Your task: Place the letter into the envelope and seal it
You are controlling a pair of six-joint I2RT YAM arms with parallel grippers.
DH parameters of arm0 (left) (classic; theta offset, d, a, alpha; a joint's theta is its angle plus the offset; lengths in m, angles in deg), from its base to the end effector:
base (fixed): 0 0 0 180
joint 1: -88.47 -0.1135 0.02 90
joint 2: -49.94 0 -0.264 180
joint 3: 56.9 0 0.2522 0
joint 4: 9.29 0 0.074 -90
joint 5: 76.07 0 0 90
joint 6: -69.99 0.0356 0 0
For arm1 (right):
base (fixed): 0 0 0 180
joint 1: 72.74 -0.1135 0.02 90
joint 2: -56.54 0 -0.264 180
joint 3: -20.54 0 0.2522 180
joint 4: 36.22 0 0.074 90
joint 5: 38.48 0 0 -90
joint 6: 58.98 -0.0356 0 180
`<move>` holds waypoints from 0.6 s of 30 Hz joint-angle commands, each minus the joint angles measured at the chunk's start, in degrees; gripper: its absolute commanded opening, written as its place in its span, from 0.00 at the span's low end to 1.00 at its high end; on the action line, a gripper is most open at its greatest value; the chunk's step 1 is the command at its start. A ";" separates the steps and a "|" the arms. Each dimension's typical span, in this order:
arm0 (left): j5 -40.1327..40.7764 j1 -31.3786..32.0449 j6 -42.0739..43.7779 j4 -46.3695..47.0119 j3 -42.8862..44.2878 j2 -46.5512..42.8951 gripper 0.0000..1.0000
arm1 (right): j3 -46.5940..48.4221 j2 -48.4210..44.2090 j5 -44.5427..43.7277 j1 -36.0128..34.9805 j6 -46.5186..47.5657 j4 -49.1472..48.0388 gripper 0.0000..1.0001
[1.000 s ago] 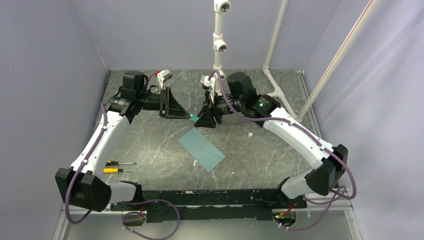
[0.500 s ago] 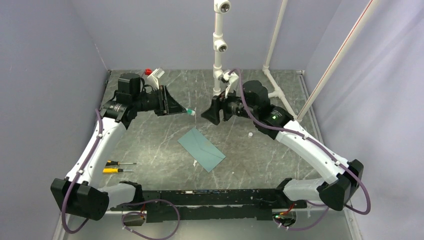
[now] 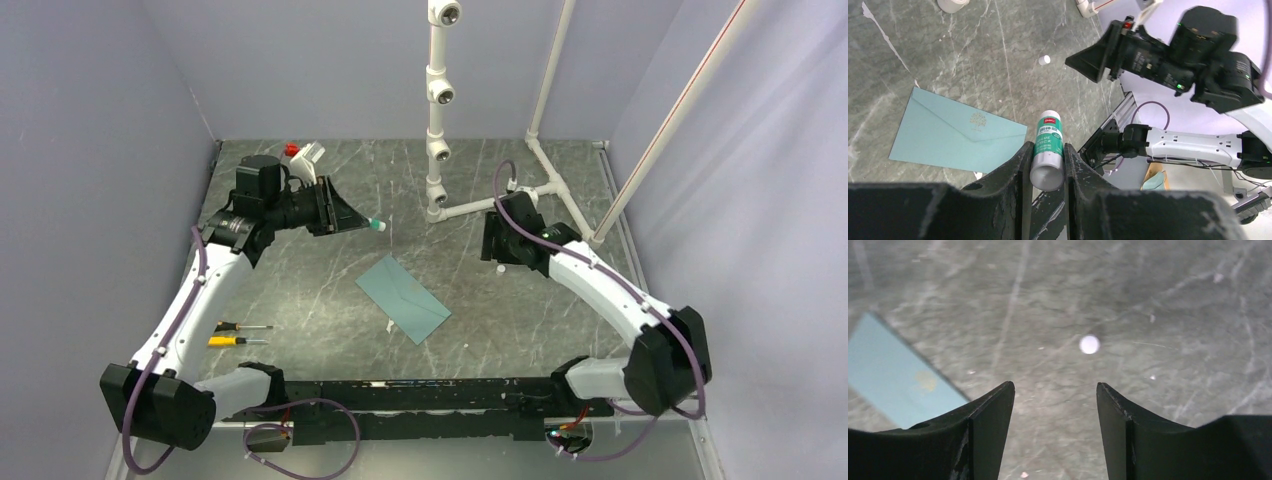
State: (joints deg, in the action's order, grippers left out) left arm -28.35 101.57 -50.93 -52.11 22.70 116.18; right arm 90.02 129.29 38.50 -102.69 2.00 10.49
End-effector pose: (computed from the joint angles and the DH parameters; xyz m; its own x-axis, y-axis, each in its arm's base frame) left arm 0.2345 -0.0792 0.3641 -0.7903 -0.2064 -0.5769 0.3872 0.5616 -0.7313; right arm 0.2322 0.1245 0.2680 -0.7553 0.1103 -0.6460 0.0063 0.9869 0.1611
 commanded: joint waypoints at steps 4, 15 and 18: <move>-0.72 0.08 -1.11 3.64 -0.16 -0.86 0.02 | 0.86 10.96 1.70 6.38 3.76 1.74 0.52; 0.47 0.00 -1.24 2.61 -0.19 -2.16 0.02 | 5.33 21.65 3.77 9.67 6.95 -0.49 0.43; 0.61 0.00 -1.36 2.63 -0.28 -2.12 0.02 | 5.65 23.00 4.76 9.97 7.28 -1.18 0.41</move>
State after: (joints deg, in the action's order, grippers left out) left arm -28.18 101.57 -51.34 -50.71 22.66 115.65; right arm 93.08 151.23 41.63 -93.27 7.68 11.67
